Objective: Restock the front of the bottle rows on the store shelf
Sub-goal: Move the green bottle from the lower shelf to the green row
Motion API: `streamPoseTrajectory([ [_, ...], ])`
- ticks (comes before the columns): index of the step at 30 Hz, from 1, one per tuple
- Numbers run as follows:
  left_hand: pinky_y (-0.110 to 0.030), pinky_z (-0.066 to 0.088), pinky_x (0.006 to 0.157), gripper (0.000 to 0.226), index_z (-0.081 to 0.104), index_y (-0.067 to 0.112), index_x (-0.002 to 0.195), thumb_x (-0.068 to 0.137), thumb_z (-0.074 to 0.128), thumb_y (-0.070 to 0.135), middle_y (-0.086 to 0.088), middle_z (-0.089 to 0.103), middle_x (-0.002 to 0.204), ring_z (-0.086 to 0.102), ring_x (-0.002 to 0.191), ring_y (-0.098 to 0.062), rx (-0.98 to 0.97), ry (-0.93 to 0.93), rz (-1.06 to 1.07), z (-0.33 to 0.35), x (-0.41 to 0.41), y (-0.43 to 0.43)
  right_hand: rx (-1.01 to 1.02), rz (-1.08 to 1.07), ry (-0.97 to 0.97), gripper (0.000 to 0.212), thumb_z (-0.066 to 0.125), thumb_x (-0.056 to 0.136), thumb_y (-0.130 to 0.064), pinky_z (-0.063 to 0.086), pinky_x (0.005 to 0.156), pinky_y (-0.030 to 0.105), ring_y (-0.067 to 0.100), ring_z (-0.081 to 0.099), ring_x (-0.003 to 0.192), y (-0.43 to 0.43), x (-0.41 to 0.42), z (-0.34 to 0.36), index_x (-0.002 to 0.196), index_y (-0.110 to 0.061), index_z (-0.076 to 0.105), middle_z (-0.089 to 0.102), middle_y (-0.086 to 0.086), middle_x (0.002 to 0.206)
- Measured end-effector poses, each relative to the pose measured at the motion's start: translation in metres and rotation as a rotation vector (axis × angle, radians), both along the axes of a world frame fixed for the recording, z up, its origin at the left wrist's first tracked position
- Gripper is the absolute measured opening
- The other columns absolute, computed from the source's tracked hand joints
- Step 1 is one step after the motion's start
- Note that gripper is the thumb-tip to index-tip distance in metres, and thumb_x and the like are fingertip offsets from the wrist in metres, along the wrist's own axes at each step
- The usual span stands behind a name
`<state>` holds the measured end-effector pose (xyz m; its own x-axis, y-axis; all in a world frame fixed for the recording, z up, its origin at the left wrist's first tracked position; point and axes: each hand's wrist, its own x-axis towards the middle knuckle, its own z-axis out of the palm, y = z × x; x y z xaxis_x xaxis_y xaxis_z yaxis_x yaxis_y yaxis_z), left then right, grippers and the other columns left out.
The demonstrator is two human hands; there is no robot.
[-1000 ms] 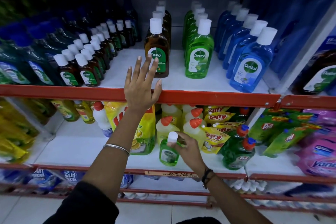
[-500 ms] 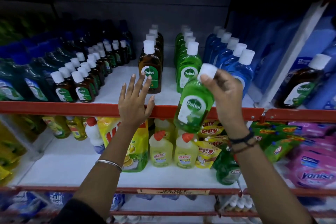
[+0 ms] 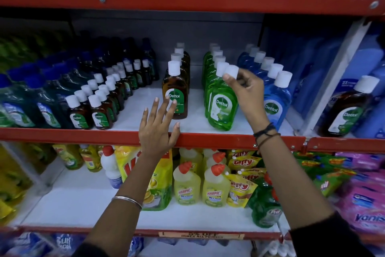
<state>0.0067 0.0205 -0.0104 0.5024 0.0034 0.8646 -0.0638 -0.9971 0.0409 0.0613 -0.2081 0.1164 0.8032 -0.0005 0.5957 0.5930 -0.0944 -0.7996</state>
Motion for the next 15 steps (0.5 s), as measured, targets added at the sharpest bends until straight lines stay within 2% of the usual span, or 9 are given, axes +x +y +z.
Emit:
streamPoseTrajectory([
  [3, -0.050, 0.034, 0.113, 0.057, 0.039, 0.022, 0.150, 0.097, 0.037, 0.043, -0.005, 0.044, 0.154, 0.033, 0.146, -0.025, -0.003, 0.001, 0.000, 0.000, 0.000, 0.000, -0.023, -0.007, 0.016, 0.025, 0.072, 0.078, -0.034, 0.056, 0.077, 0.041, 0.020, 0.066, 0.079, 0.002, 0.002, -0.008, 0.100, -0.024, 0.070, 0.073, 0.008, 0.091],
  [6, -0.049, 0.034, 0.113, 0.056, 0.040, 0.021, 0.149, 0.097, 0.037, 0.043, -0.005, 0.044, 0.154, 0.033, 0.146, -0.025, 0.001, 0.009, 0.005, 0.000, 0.000, -0.001, -0.019, -0.020, 0.025, 0.033, 0.074, 0.076, -0.035, 0.057, 0.073, 0.031, 0.021, 0.069, 0.082, 0.003, 0.002, -0.011, 0.105, -0.019, 0.071, 0.074, 0.006, 0.093],
  [9, -0.049, 0.033, 0.113, 0.056, 0.041, 0.021, 0.149, 0.097, 0.037, 0.043, -0.005, 0.043, 0.154, 0.034, 0.146, -0.025, 0.000, 0.020, 0.010, 0.000, -0.001, -0.002, -0.038, -0.039, -0.002, 0.036, 0.075, 0.078, -0.032, 0.054, 0.069, 0.020, 0.013, 0.067, 0.079, 0.004, -0.002, -0.013, 0.109, -0.014, 0.070, 0.074, 0.004, 0.094],
  [12, -0.050, 0.034, 0.113, 0.057, 0.042, 0.020, 0.149, 0.097, 0.037, 0.042, -0.004, 0.043, 0.154, 0.033, 0.147, -0.025, -0.010, 0.035, 0.005, 0.002, -0.003, -0.003, -0.088, -0.038, -0.016, 0.040, 0.073, 0.080, -0.029, 0.056, 0.079, 0.026, 0.009, 0.068, 0.086, -0.002, -0.007, -0.011, 0.114, -0.011, 0.067, 0.073, 0.004, 0.100],
  [15, -0.051, 0.036, 0.111, 0.056, 0.043, 0.018, 0.148, 0.098, 0.036, 0.043, -0.005, 0.043, 0.154, 0.034, 0.146, -0.025, -0.006, 0.046, 0.001, 0.003, -0.003, -0.004, -0.056, -0.070, -0.060, 0.041, 0.070, 0.084, -0.025, 0.050, 0.082, 0.013, -0.007, 0.064, 0.086, -0.022, -0.018, -0.003, 0.121, -0.009, 0.062, 0.069, -0.001, 0.102],
])
